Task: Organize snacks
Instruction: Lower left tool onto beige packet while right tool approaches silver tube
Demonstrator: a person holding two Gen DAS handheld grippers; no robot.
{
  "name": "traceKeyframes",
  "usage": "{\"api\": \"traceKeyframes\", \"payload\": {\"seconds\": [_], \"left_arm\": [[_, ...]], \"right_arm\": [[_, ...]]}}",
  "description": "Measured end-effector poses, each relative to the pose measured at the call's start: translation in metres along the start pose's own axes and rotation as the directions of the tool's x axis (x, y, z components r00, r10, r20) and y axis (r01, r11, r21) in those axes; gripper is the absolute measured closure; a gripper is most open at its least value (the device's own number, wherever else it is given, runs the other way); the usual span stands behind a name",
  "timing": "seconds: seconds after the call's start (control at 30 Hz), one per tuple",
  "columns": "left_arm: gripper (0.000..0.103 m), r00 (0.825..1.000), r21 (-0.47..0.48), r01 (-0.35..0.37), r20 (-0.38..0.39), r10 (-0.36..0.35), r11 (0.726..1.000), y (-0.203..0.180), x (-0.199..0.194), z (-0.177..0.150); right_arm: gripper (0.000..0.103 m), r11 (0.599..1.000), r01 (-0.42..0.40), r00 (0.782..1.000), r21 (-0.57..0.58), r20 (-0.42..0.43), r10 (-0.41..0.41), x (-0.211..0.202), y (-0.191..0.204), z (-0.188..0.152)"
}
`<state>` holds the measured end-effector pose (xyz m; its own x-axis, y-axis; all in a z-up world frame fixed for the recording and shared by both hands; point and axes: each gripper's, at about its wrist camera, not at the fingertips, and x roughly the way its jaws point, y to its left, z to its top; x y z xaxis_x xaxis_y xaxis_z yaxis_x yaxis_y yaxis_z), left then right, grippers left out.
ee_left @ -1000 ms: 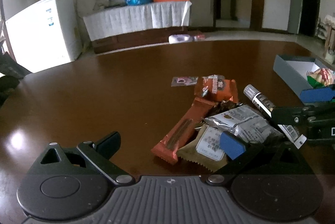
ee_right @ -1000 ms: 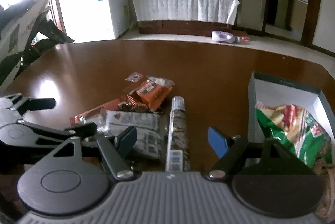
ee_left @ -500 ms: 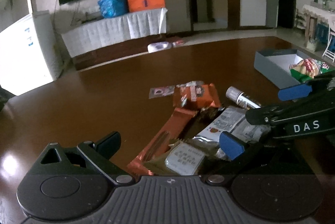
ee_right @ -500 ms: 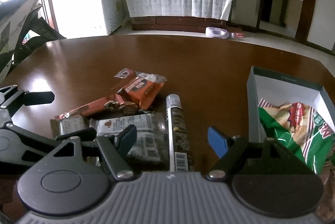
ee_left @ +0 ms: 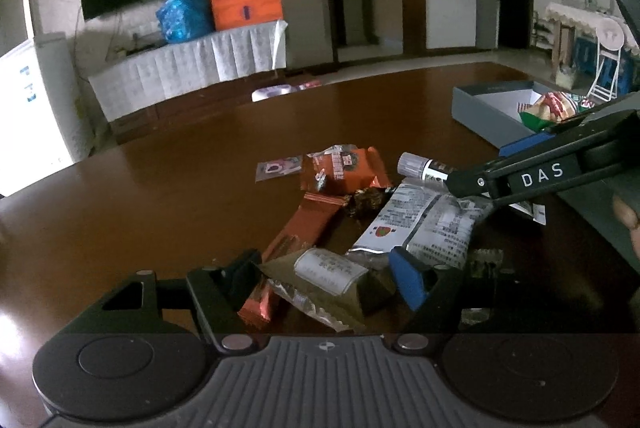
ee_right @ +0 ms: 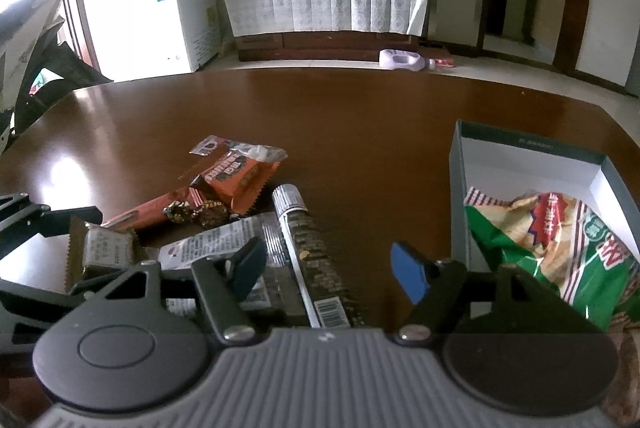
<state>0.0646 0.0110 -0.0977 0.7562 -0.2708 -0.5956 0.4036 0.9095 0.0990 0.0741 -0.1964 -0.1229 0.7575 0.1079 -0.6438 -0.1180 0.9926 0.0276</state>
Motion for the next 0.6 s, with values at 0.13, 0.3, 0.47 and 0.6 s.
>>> {"api": "traceKeyframes", "payload": {"seconds": [0.13, 0.3, 0.47, 0.6], "left_arm": [[0.037, 1.0, -0.006, 0.009, 0.001, -0.009, 1.0, 0.001, -0.002, -0.002], [0.044, 1.0, 0.008, 0.001, 0.006, -0.001, 1.0, -0.001, -0.006, -0.003], [0.043, 1.0, 0.022, -0.01, 0.008, 0.01, 1.0, -0.003, -0.01, -0.005], [0.044, 1.0, 0.025, -0.014, 0.013, 0.014, 1.0, -0.006, -0.01, -0.007]], "right_arm": [[0.033, 0.999, 0.034, 0.999, -0.016, -0.01, -0.035, 0.004, 0.004, 0.001], [0.034, 0.998, 0.046, 0.999, -0.035, -0.008, -0.046, 0.005, 0.01, 0.001], [0.034, 0.994, 0.092, 0.996, -0.065, 0.001, -0.092, 0.007, 0.015, 0.0], [0.034, 0.991, 0.108, 0.994, -0.078, 0.008, -0.108, 0.009, 0.018, -0.001]]}}
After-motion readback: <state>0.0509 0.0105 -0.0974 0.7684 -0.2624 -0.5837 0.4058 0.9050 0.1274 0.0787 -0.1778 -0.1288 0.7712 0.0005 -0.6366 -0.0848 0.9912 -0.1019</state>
